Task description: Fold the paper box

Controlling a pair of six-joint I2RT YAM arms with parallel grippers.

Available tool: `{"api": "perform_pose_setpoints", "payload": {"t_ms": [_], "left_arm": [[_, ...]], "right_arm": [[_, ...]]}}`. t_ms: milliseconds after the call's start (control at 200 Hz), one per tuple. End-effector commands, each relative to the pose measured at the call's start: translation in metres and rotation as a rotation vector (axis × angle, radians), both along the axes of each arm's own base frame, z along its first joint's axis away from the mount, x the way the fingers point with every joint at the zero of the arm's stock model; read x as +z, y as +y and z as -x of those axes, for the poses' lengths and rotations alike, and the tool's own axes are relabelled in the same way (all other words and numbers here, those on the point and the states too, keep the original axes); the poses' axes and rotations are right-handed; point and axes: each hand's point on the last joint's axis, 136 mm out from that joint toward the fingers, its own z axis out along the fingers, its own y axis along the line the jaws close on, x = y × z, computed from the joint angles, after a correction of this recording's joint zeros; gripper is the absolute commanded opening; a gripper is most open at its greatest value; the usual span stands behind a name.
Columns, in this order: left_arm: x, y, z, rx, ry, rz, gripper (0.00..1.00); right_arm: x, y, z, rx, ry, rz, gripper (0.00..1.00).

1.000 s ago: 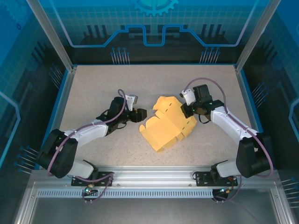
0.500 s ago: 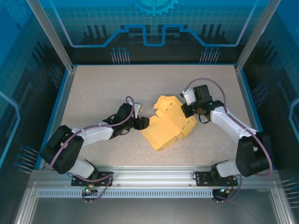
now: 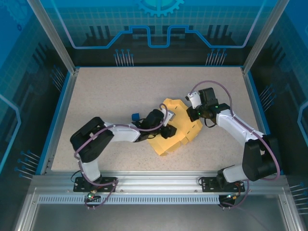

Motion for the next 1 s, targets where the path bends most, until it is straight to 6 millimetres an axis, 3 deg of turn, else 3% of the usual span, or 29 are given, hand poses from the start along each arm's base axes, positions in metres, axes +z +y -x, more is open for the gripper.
{"api": "perform_pose_setpoints", "payload": {"t_ms": [0, 435, 720, 961, 996], "left_arm": [[0.002, -0.016, -0.006, -0.028, -0.060, -0.003, 0.33], [-0.044, -0.017, -0.009, -0.018, -0.033, -0.057, 0.28], [-0.054, -0.016, -0.010, -0.004, -0.030, -0.050, 0.27], [-0.057, -0.013, -0.008, 0.014, -0.038, -0.022, 0.26], [-0.057, -0.013, -0.009, 0.016, -0.042, -0.020, 0.26]], "right_arm": [[-0.002, -0.004, -0.002, -0.017, -0.001, 0.000, 0.01], [-0.003, 0.002, -0.002, -0.011, 0.006, -0.017, 0.02], [-0.004, 0.017, 0.010, -0.004, -0.023, 0.053, 0.02], [0.001, 0.039, 0.022, 0.017, -0.050, 0.007, 0.02], [-0.009, 0.038, 0.029, 0.017, -0.030, 0.012, 0.02]]}}
